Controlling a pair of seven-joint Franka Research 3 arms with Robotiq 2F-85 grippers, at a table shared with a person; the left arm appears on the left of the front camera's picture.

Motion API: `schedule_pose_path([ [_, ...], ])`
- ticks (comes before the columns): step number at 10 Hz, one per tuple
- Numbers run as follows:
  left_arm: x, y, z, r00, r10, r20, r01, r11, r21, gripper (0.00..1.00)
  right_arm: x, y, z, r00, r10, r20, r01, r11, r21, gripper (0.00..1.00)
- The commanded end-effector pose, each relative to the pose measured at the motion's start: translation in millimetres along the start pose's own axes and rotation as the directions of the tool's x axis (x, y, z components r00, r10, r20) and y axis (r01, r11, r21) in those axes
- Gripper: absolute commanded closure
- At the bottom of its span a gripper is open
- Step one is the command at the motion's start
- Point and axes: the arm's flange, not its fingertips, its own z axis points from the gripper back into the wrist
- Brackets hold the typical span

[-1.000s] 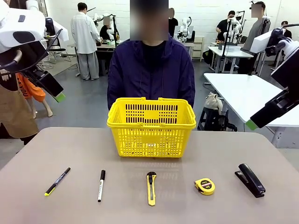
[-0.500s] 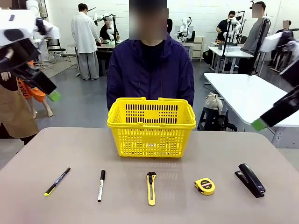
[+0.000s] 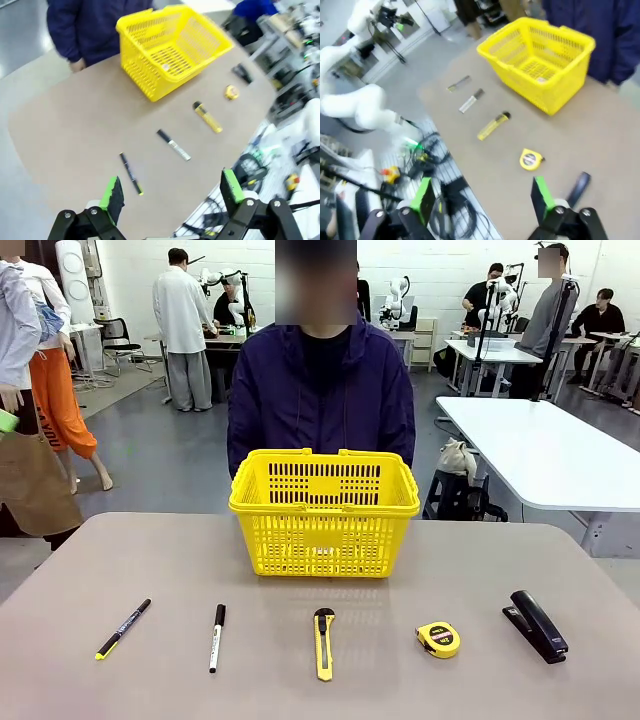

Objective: Place the items the person wants into the basket.
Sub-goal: Pick up the item the person points to and place it in the Market Basket.

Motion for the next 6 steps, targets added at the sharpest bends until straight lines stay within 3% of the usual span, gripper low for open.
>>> schedule_pose_path([
  [1,-5.3,13.6,30.2,0.996,0.016,0.089,-0.004,0.992,-0.13,0.0,-6.7,-16.3,19.0,0.997,-0.035,0.072,0.028,0.995,0.093,0.0],
  [3,-17.9,17.5,53.8,0.989,-0.029,0.143,0.054,0.983,-0.174,0.0,-28.2,-26.3,45.5,0.991,-0.014,0.135,0.004,0.997,0.077,0.0],
  [6,-35.7,9.6,65.4,0.991,-0.048,0.123,0.06,0.994,-0.093,0.0,-56.7,-26.6,77.5,0.99,0.004,0.139,-0.002,1.0,-0.014,0.0],
])
